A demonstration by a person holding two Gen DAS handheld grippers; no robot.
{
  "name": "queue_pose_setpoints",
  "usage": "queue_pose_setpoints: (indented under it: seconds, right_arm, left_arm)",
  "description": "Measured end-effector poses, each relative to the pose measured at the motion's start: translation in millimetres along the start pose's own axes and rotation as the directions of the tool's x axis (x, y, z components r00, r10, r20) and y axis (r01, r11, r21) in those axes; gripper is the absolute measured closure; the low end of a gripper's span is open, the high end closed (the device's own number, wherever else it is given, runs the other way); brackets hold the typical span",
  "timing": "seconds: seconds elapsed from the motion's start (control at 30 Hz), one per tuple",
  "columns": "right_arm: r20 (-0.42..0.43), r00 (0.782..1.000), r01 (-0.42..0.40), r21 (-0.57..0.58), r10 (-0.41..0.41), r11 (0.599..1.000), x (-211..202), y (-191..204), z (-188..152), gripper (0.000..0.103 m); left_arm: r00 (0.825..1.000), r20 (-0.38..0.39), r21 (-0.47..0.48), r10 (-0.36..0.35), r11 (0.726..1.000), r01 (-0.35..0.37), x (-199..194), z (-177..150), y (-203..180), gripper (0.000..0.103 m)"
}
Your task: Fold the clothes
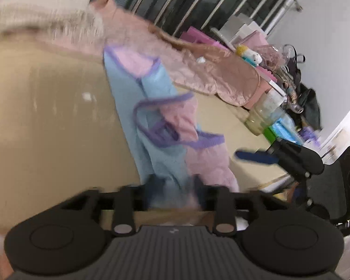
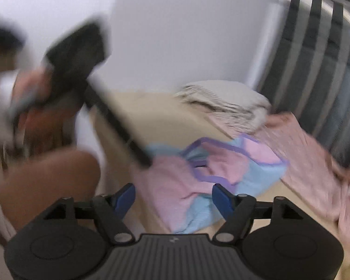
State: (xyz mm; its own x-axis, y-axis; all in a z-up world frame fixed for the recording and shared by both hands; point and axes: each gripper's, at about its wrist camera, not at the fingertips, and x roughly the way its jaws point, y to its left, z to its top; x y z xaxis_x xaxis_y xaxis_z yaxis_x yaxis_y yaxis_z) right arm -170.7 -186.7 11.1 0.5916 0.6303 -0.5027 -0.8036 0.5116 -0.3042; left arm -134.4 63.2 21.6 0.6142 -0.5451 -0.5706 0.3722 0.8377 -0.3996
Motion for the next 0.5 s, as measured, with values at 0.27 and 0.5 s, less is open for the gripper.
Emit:
queue_pose_setpoints:
  seconds: [0.27, 0.5]
  right_arm:
    - [-0.064, 0.993, -0.099, 0.017, 0.1, 0.995, 15.9, -3.6, -4.6, 0.09]
    - [-0.027, 0.979, -0.193, 0.183, 0.202, 0.964, 1.5, -28.8, -2.3, 0.098]
  left_arm:
    - [0.945, 0.288, 0.677, 0.156, 0.665, -0.316, -23.9, -59.3, -80.5, 0.025]
    - [0.929, 0.342, 0.862, 0.138, 0.346, -0.369, 13.3, -105.8, -98.8, 0.039]
